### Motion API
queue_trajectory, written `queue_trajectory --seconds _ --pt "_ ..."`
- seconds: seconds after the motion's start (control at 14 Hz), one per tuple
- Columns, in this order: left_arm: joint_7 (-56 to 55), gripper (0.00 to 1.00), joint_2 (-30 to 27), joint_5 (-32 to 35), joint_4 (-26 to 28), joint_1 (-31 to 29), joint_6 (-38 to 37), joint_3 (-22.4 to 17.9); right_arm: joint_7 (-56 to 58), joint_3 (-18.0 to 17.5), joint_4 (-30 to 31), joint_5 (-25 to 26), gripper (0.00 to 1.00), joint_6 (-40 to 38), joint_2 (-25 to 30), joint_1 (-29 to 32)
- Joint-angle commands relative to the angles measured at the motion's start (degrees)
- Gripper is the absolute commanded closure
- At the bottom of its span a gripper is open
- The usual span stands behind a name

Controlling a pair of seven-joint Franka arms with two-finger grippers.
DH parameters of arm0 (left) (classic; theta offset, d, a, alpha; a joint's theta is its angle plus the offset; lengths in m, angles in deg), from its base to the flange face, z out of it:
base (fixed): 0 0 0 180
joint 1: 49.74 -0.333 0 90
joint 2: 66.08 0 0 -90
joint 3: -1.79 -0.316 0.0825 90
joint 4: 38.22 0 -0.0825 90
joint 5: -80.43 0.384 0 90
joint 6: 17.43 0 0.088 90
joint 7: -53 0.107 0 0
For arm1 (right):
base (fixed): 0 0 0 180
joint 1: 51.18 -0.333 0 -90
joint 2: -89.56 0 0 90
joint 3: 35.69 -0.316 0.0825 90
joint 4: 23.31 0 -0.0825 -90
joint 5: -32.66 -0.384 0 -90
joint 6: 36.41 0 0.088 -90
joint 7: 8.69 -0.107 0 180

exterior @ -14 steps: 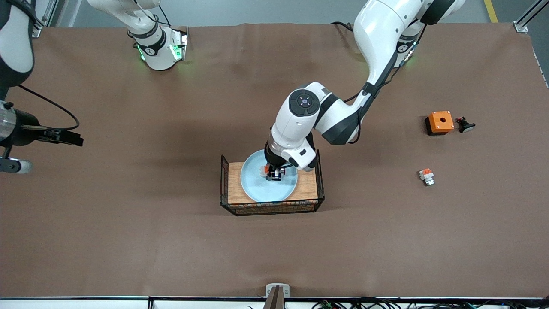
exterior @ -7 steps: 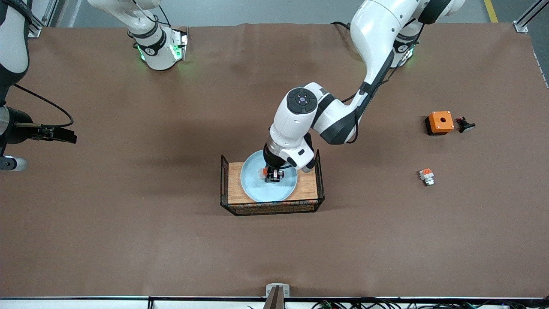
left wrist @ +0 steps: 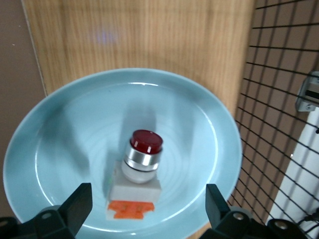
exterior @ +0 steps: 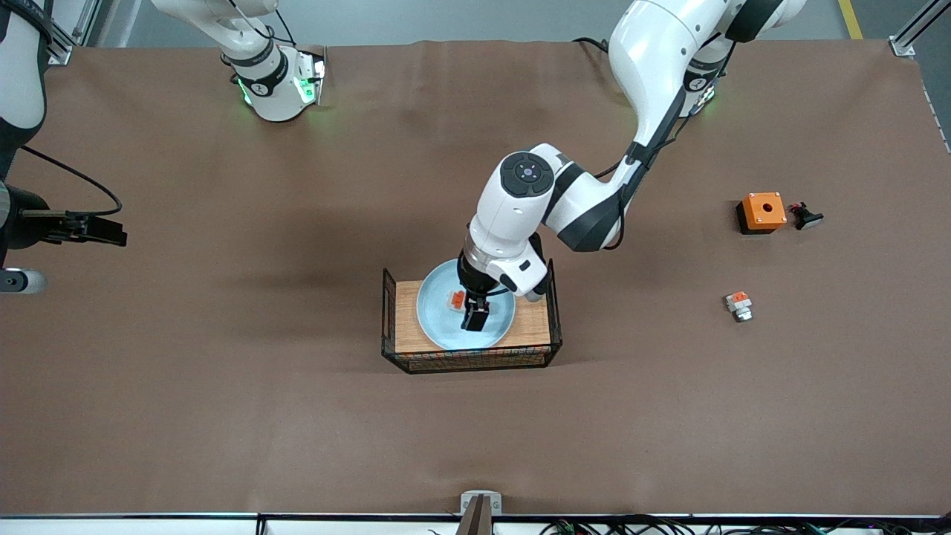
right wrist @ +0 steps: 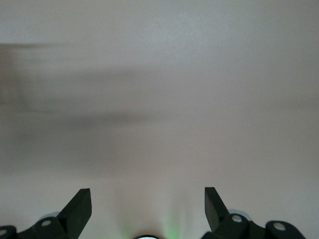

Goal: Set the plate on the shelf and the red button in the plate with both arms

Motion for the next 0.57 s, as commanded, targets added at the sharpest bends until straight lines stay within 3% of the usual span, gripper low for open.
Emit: queue_trajectory --seconds 0.0,0.14,0.36,0.5 --pt "-0.49 0.0 -2.37 1.12 -0.05 -0.26 -0.43 -0.38 0.23 -0.81 0.06 0.79 0.0 -0.29 0.68 0.85" --pt "-0.41 0.0 -4.65 1.29 0.47 -1.92 -0.7 -0.38 0.4 -0.82 -1.6 0.62 0.0 -0.38 0.68 1.03" --pt "1.52 0.0 -8.87 0.85 1.0 -4.74 -6.74 0.06 0.49 -0.64 -2.75 -0.17 0.0 -0.56 1.29 1.2" --pt "5.9 0.0 -11.77 0.5 1.27 -7.37 -10.87 0.24 0.23 -0.64 -2.93 -0.7 0.0 -5.01 2.17 1.29"
